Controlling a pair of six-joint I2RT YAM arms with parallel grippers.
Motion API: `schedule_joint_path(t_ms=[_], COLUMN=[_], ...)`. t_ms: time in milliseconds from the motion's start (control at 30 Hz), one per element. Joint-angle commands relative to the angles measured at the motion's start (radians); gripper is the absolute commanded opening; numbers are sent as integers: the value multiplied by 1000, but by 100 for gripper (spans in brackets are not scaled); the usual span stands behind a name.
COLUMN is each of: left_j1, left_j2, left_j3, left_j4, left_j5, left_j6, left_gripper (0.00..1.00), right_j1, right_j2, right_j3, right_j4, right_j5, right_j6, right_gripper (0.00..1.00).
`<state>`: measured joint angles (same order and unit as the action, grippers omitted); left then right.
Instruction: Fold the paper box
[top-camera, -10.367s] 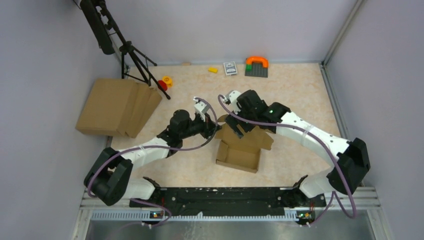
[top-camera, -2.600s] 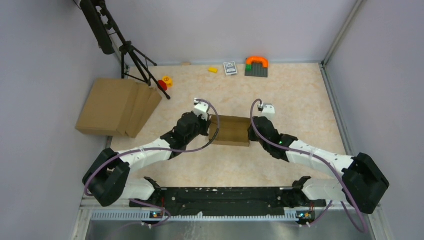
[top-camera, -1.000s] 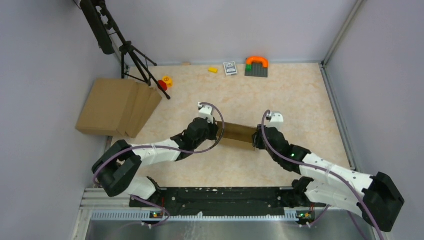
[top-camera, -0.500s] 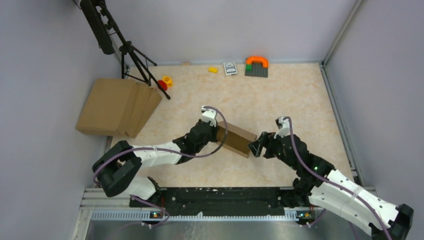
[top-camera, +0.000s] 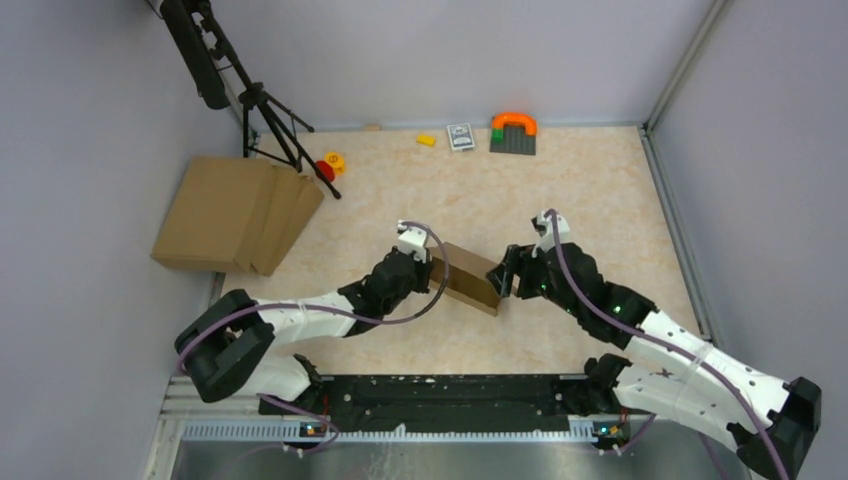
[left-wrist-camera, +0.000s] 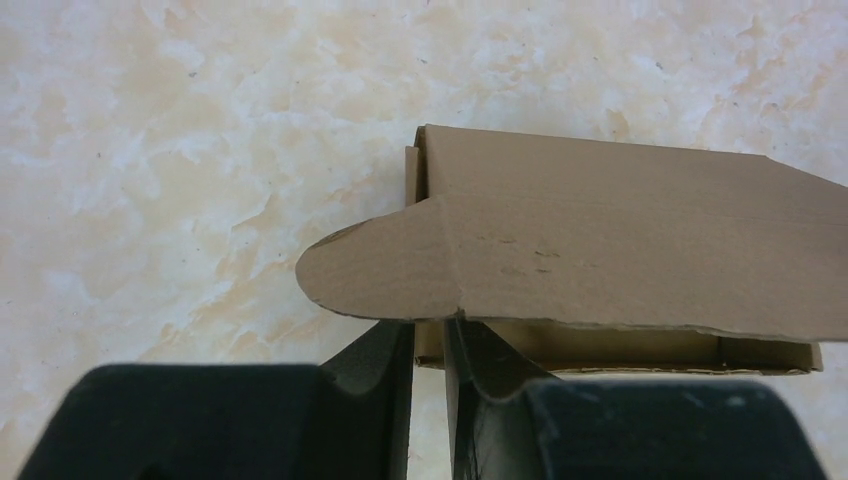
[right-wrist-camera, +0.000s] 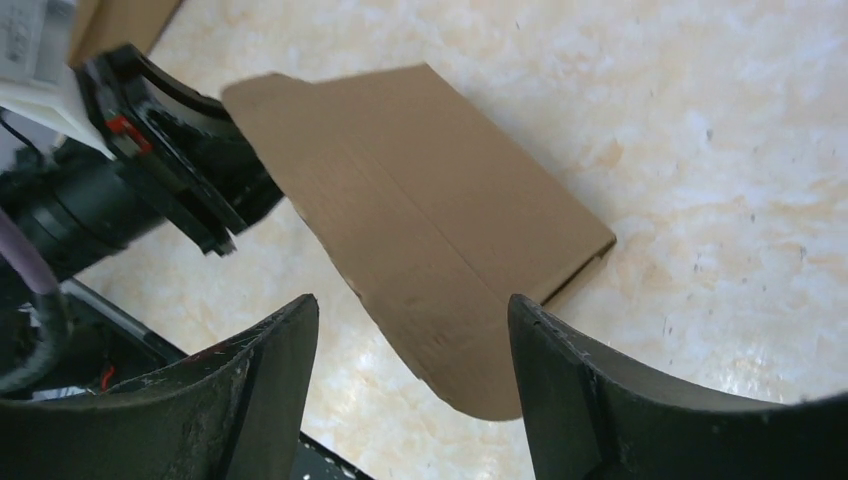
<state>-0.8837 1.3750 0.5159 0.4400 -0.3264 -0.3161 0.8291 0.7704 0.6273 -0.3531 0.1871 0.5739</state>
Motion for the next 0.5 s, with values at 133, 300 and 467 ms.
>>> schedule_joint_path(t_ms=[133,300,467], left_j1=[-4,-3,-1], left_j2=[-114,-284,-460], left_j3=[-27,-38,15], left_j4=[-37,-221,-517], left_j5=[22,50,26], left_j6=[-25,-67,-141], left_gripper=[20,28,34], right_j1=[7,1,0], right_j2=[52,174,253], right_j3=[102,130,106], right_j4=[73,112,157], right_j5=[11,-27,-73], right_j6=[-86,-113,-122], right_gripper=[68,55,43])
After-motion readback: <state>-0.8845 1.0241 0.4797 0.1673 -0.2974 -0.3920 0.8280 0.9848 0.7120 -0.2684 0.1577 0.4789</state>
